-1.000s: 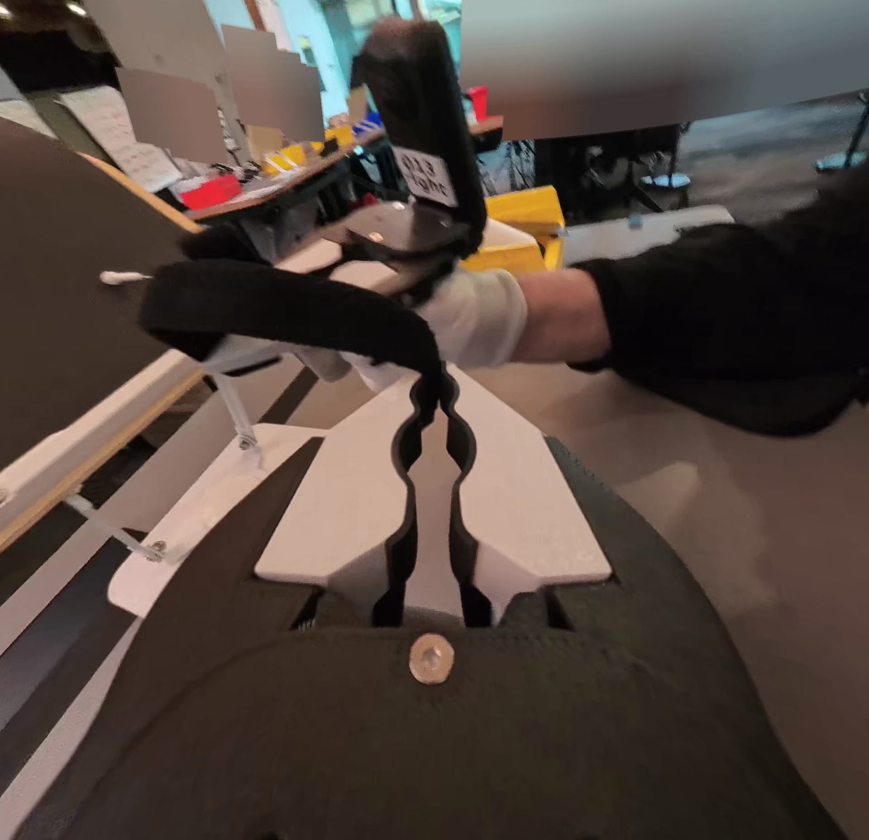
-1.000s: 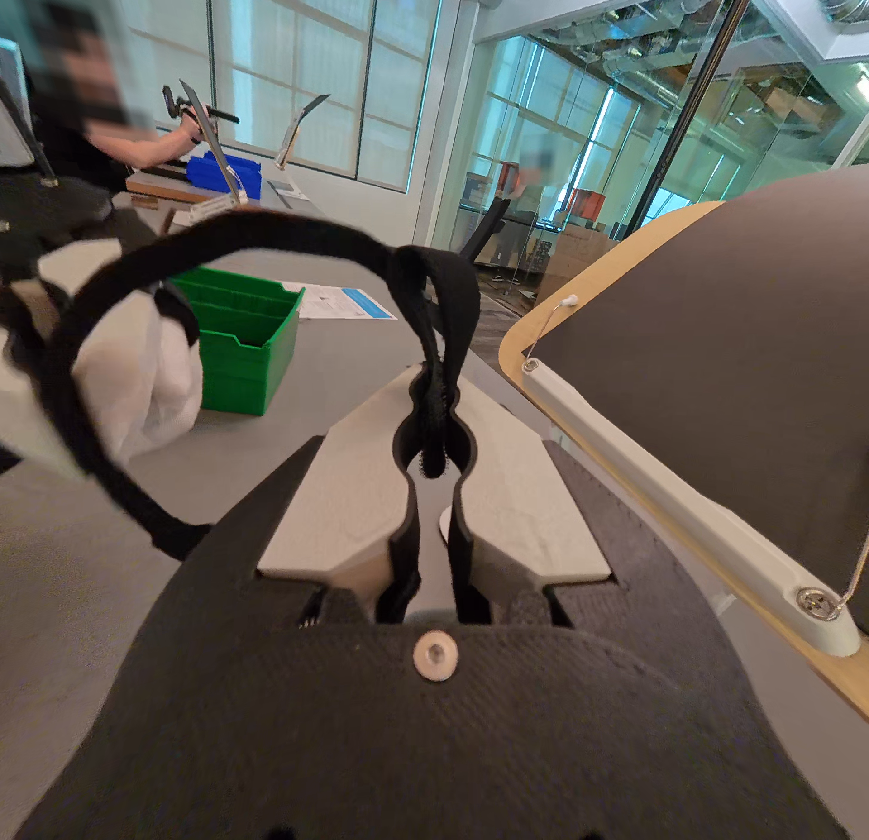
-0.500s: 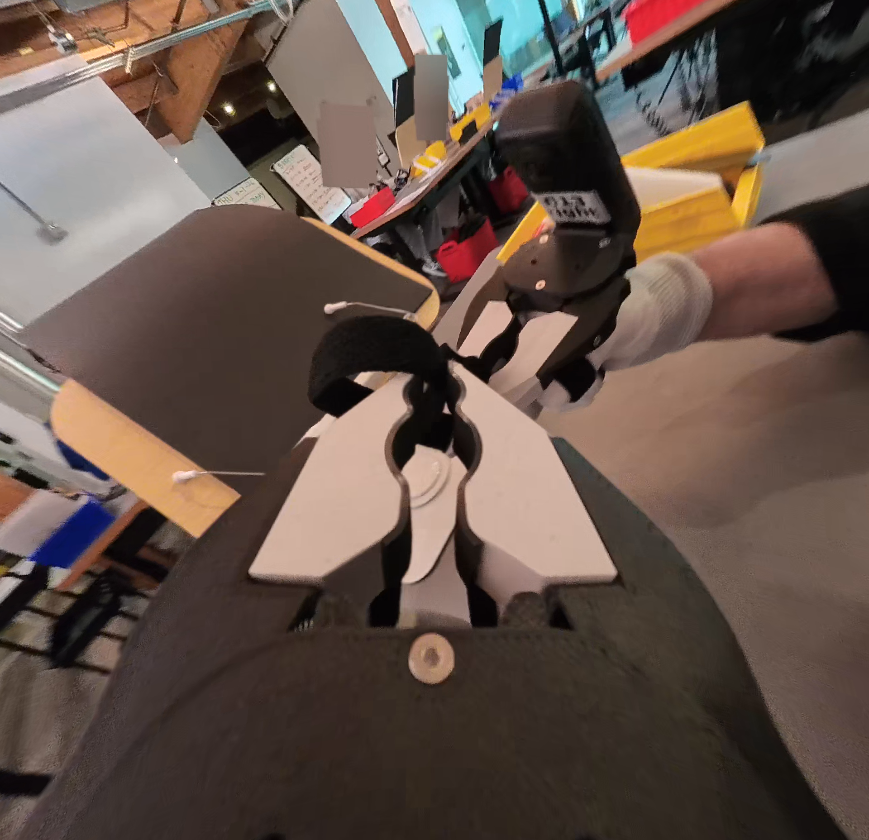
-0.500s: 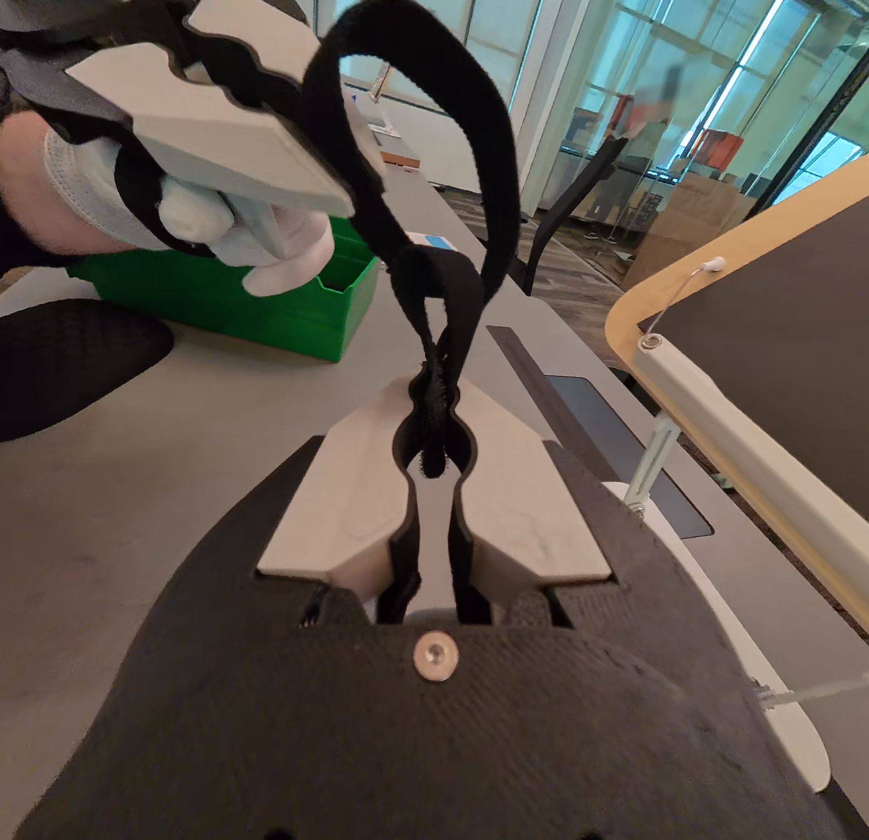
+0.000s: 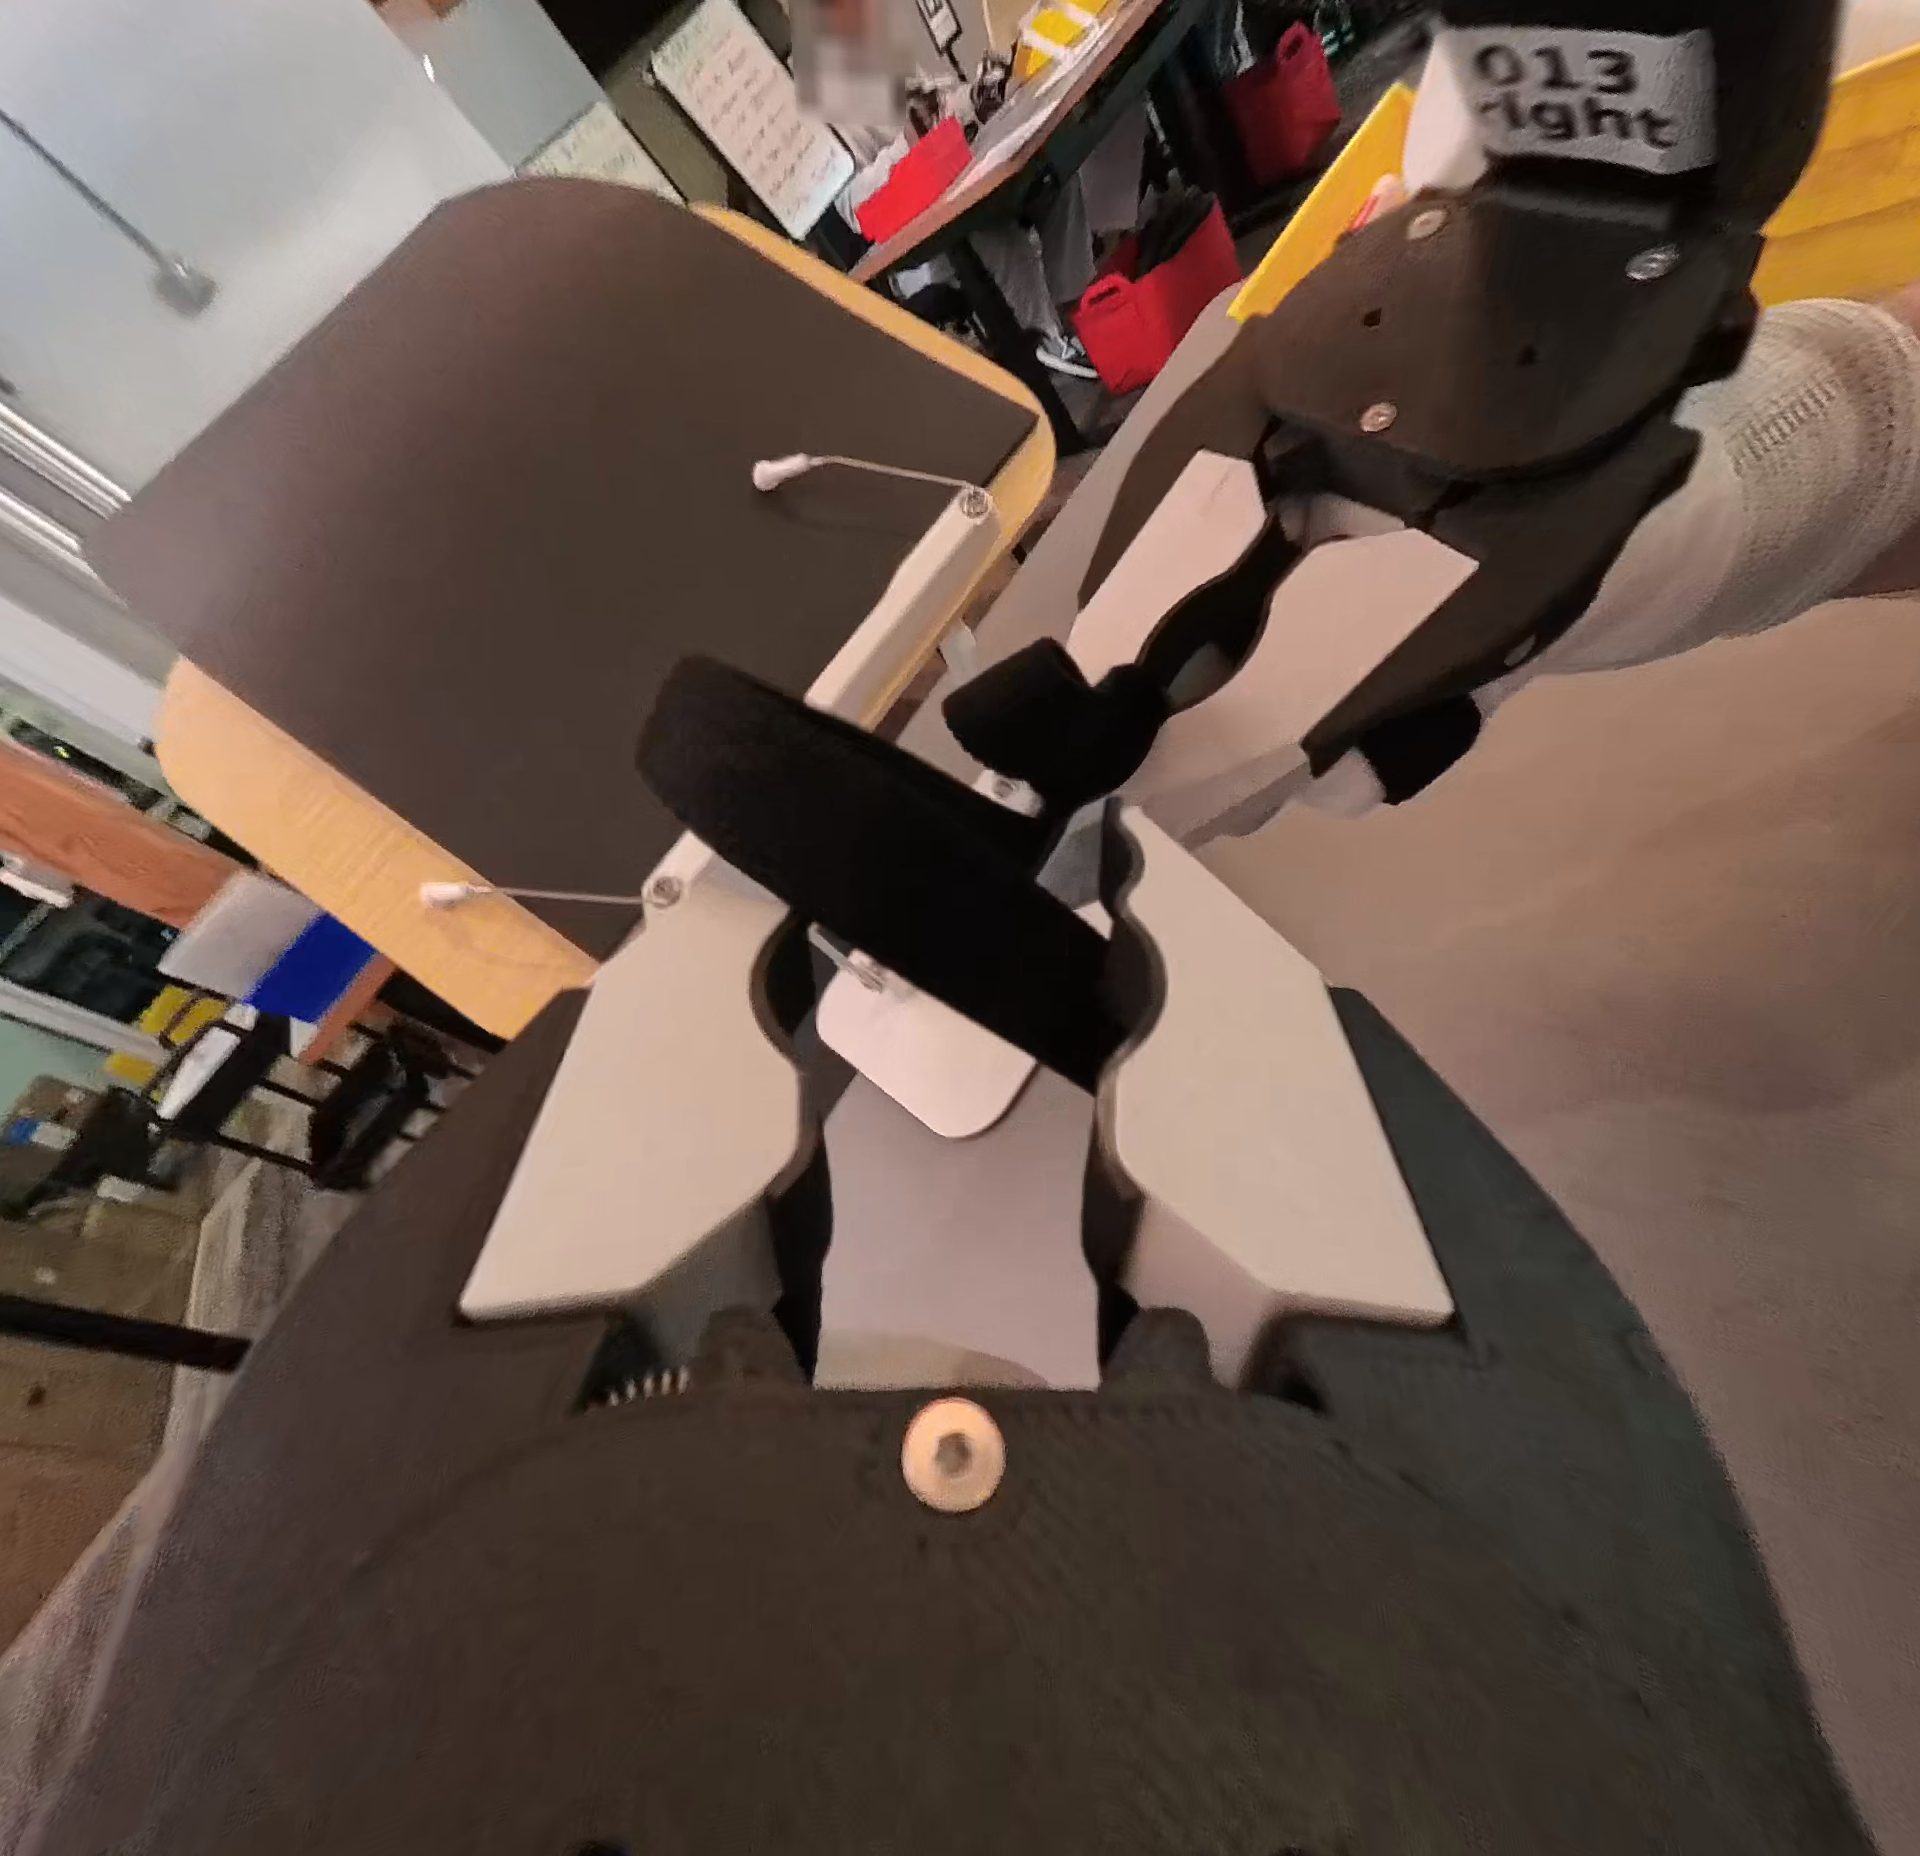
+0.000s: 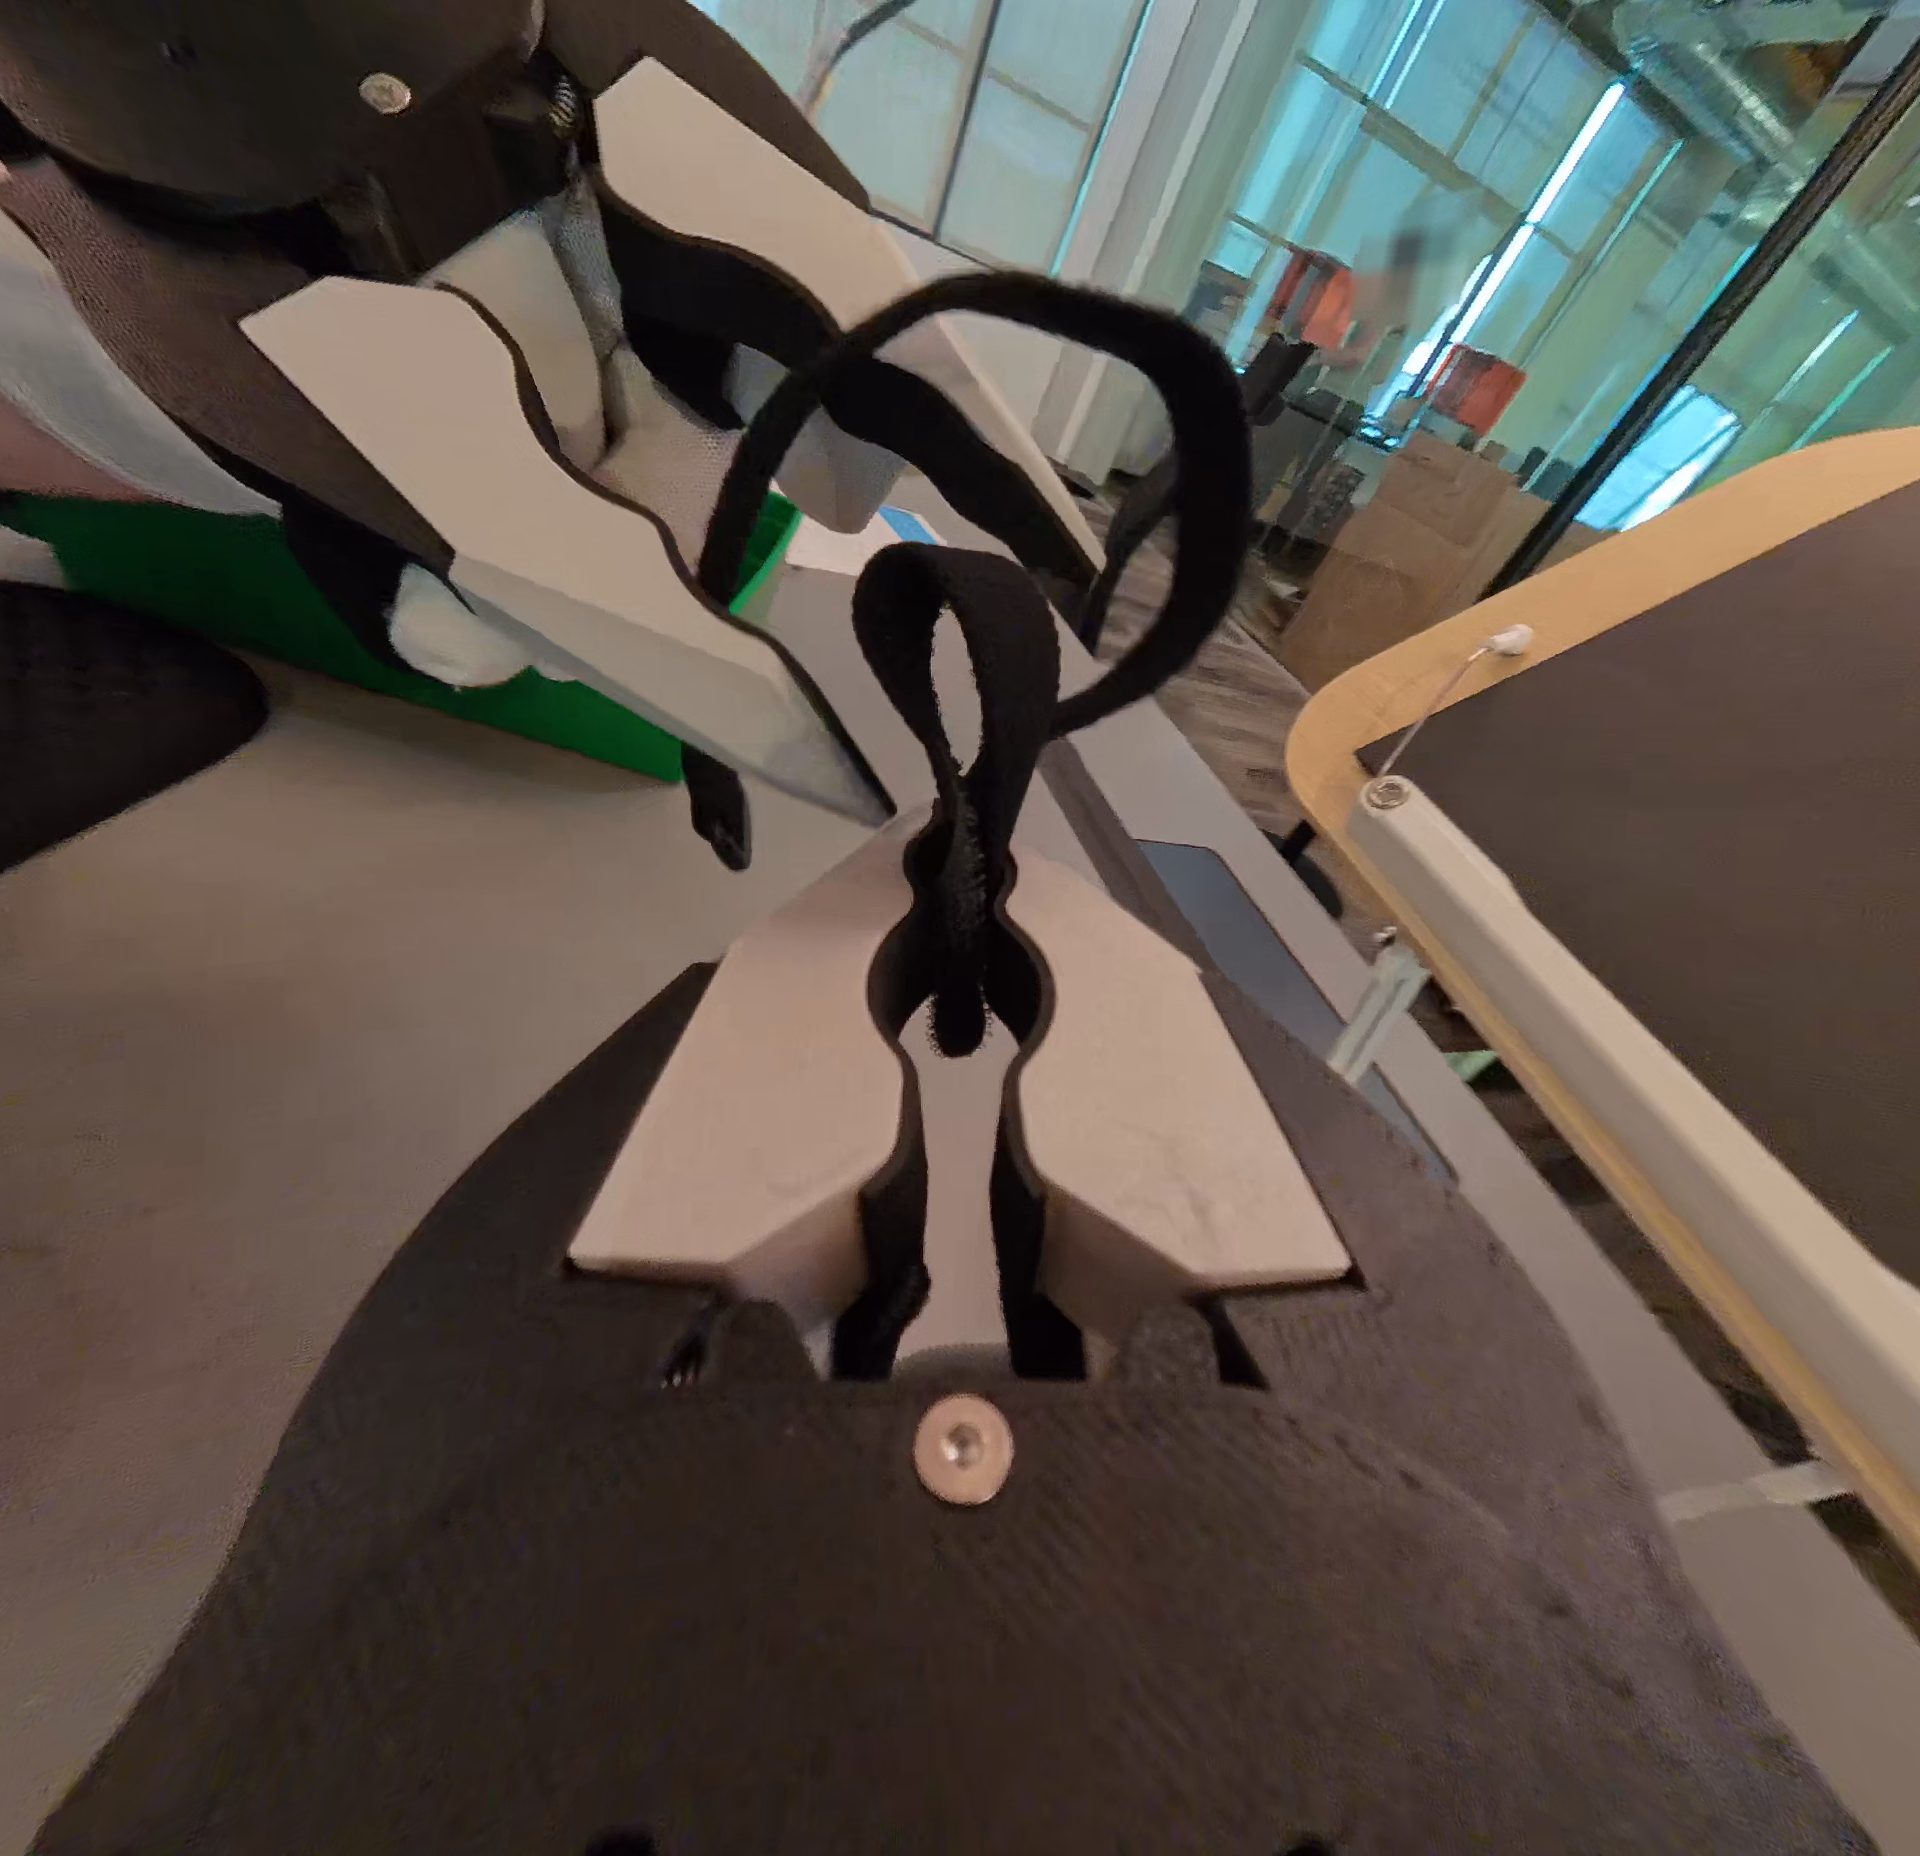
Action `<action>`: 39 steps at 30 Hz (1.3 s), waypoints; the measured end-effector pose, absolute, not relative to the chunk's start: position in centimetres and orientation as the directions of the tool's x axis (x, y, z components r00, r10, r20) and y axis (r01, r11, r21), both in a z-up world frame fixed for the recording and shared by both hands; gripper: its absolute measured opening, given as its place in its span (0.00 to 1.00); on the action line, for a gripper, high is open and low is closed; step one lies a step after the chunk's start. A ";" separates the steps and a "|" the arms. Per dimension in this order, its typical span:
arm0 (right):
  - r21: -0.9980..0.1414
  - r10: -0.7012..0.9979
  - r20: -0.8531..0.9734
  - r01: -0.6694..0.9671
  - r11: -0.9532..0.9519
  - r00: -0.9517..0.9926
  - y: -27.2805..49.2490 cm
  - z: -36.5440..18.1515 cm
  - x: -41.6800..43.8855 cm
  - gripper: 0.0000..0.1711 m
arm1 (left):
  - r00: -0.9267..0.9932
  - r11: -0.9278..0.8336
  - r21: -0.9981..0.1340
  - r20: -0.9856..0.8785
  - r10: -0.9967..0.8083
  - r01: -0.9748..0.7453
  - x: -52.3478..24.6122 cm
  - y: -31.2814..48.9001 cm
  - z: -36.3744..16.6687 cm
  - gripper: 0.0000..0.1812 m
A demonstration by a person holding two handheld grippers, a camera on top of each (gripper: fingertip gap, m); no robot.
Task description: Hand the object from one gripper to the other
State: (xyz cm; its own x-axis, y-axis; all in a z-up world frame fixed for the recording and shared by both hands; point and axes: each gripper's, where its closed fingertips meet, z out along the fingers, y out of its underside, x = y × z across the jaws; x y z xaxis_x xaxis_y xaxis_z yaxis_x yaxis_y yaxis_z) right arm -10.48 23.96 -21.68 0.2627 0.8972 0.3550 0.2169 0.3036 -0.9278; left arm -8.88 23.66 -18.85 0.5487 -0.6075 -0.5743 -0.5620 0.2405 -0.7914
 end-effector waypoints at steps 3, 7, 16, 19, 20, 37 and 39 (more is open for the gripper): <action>-0.894 0.841 0.432 0.276 0.353 0.325 24.8 -21.9 -10.4 0.00 | 0.581 0.166 -0.825 -0.508 -0.636 -0.540 -8.9 24.1 -19.3 0.30; -0.820 0.741 0.558 0.381 0.426 0.373 25.9 -22.4 -10.2 0.00 | 0.570 0.065 -0.884 -0.352 -0.743 -0.462 -8.2 23.6 -19.8 0.38; -0.707 0.617 0.700 0.469 0.530 0.359 25.7 -22.9 -10.8 0.00 | 0.534 0.036 -0.889 -0.306 -0.788 -0.457 -7.8 23.4 -20.2 0.24; -0.720 0.627 0.688 0.457 0.523 0.366 25.9 -22.9 -10.6 0.00 | 0.522 0.048 -0.879 -0.325 -0.789 -0.474 -7.8 23.3 -20.4 0.20; -0.708 0.615 0.700 0.466 0.530 0.364 26.0 -22.9 -10.5 0.00 | 0.516 0.044 -0.878 -0.320 -0.795 -0.476 -7.8 23.2 -20.5 0.18; -0.582 0.495 0.811 0.521 0.624 0.312 26.2 -22.7 -10.0 0.41 | 0.406 0.084 -0.653 -0.561 -0.722 -0.753 -10.8 25.3 -21.4 0.11; -0.540 0.442 0.841 0.516 0.665 0.311 25.8 -21.8 -9.8 0.47 | 0.344 0.098 -0.590 -0.589 -0.731 -0.801 -11.2 25.3 -21.8 0.11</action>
